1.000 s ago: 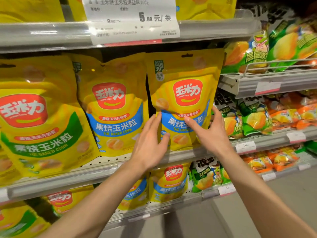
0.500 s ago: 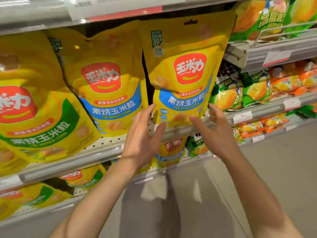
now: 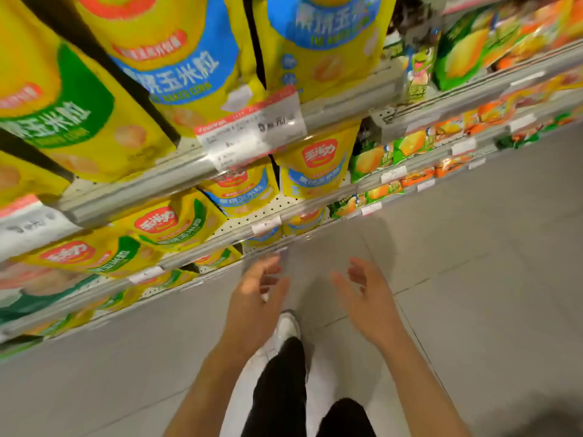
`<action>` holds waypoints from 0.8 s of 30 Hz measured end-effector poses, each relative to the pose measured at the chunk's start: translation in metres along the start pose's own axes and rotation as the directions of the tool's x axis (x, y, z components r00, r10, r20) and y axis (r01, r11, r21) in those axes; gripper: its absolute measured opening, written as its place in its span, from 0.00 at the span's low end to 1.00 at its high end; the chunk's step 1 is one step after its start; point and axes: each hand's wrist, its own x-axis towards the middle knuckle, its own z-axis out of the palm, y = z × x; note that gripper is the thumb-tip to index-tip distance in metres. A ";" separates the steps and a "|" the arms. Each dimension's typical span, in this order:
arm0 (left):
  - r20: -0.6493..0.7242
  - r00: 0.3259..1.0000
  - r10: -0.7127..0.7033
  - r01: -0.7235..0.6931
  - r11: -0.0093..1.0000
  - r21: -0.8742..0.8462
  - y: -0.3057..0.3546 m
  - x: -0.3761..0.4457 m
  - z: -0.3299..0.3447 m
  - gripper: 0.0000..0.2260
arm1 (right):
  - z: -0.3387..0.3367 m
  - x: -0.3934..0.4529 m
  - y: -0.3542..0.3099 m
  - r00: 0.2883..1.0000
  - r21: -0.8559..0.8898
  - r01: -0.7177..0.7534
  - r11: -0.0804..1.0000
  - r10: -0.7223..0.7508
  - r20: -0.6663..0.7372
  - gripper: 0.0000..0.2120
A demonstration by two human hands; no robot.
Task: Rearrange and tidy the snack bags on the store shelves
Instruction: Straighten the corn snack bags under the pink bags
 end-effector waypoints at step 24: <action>-0.203 0.975 0.095 -0.087 0.995 0.048 0.229 -0.013 -0.133 0.08 | -0.100 -0.039 -0.254 0.932 -0.324 0.350 0.879 -0.362 0.026 0.21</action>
